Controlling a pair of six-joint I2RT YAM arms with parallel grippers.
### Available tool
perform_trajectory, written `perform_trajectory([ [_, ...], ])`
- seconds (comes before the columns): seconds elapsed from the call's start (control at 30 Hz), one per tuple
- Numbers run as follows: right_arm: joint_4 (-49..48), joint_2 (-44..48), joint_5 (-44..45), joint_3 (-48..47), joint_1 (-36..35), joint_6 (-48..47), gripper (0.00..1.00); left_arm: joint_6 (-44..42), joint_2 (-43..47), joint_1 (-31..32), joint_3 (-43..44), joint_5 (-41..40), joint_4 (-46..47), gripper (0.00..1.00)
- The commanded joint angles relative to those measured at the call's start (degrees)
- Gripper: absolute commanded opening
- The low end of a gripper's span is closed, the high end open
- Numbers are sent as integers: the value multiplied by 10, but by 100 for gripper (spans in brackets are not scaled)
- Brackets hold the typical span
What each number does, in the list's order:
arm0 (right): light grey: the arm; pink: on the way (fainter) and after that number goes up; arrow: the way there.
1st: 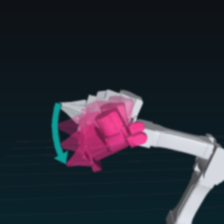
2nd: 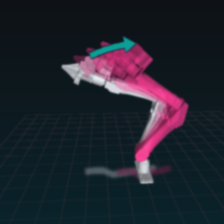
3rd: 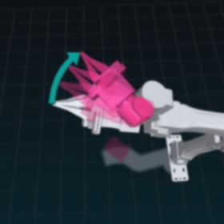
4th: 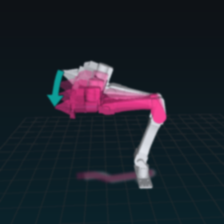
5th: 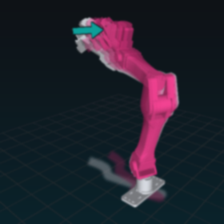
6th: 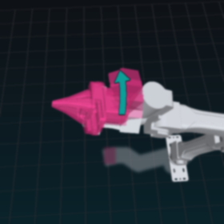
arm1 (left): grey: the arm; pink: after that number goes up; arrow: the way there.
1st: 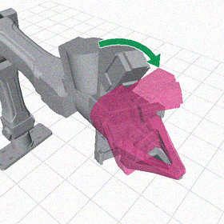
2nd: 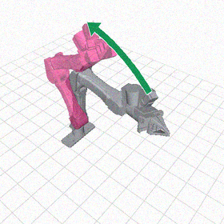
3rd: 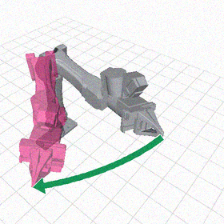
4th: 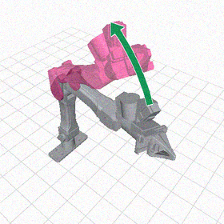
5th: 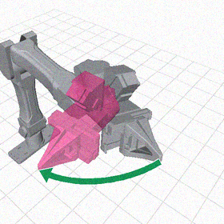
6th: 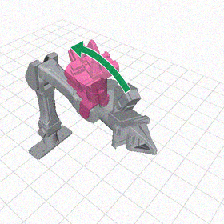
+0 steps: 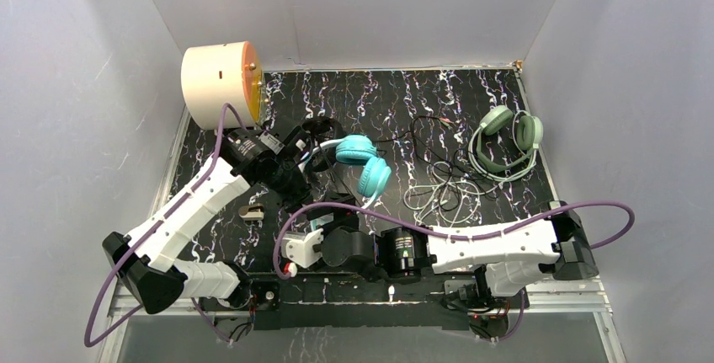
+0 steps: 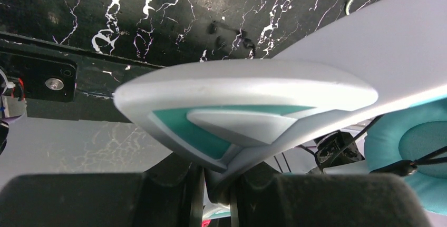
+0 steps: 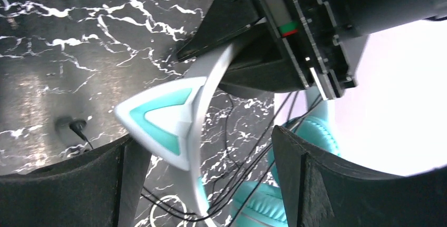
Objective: Wrap the headphones
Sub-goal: Wrap the headphones cable around the headphones.
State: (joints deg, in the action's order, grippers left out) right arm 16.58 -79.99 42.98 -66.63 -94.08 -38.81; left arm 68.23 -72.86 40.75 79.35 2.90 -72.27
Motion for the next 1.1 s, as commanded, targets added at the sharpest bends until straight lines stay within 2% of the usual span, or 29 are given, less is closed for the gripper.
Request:
perform_trajectory([
  [0.0, -78, -12, 52, -4, 0, -54, 90, 9, 21, -7, 3, 41, 9, 0],
  [0.3, -85, -38, 46, -2, 13, -63, 87, 10, 21, -11, 10, 67, 6, 0],
  [0.47, -123, -58, 88, 0, 21, -96, 74, 9, 20, -11, 7, 76, 5, 0],
  [0.63, -119, -65, 85, 1, 25, -109, 71, 7, 25, -14, 6, 68, 2, 0],
  [0.73, -105, -69, 81, -11, 27, -103, 60, 5, 27, -15, 1, 69, -1, 0],
  [0.9, -88, -80, 73, -28, 27, -81, 28, 8, 33, -18, -7, 64, 3, 0],
  [1.07, -94, -90, 71, -44, 27, -72, 6, 0, 36, -19, -4, 54, 2, 0],
])
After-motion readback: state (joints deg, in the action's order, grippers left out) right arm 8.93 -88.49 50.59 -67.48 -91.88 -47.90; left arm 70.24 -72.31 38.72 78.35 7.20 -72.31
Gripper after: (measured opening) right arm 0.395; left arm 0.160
